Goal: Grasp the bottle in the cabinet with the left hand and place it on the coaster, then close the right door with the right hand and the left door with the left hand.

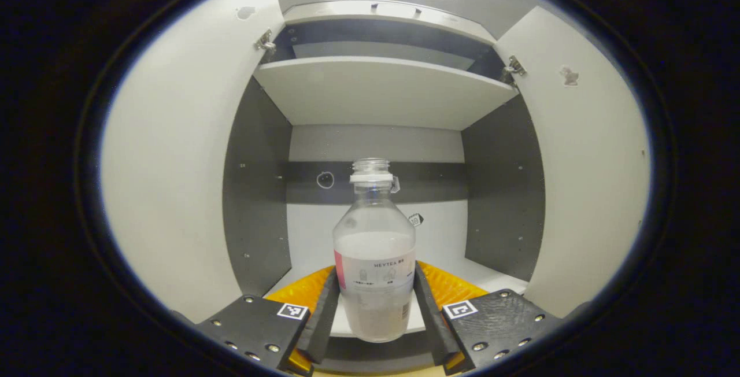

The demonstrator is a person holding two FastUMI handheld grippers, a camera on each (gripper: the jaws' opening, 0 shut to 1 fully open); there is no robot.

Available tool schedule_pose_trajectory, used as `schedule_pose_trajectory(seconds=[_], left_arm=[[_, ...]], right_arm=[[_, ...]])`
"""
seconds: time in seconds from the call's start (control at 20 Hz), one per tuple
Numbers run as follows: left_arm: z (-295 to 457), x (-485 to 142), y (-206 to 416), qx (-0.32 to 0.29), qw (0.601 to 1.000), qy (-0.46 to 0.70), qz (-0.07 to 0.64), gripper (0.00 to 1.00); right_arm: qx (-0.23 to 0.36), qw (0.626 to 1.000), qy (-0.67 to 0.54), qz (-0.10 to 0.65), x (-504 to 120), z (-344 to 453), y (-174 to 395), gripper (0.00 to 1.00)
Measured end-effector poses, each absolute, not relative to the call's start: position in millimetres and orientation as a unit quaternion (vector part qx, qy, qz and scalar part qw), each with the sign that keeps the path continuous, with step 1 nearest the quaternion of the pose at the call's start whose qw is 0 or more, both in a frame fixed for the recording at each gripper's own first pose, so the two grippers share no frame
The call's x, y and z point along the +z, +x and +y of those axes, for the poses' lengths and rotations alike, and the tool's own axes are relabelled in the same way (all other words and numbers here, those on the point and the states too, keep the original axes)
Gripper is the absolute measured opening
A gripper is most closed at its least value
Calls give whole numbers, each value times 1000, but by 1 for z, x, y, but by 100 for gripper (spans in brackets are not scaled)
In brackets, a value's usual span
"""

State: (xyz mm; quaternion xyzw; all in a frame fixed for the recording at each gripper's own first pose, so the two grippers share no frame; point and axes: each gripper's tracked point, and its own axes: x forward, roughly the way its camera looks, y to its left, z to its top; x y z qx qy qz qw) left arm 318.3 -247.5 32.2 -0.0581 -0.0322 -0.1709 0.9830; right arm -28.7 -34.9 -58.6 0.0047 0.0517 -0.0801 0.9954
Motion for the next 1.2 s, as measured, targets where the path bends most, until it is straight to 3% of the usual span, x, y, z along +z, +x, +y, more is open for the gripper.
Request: schedule_pose_trajectory(seconds=[0.7,1.2], left_arm=[[-241,-6,254,-200,978,-52,-3,69],[-242,-95,198,-198,975,-79,68,70]], right_arm=[[-9,999,16,41,-54,-20,-16,97],[-1,998,-7,56,-53,-22,-17,97]])
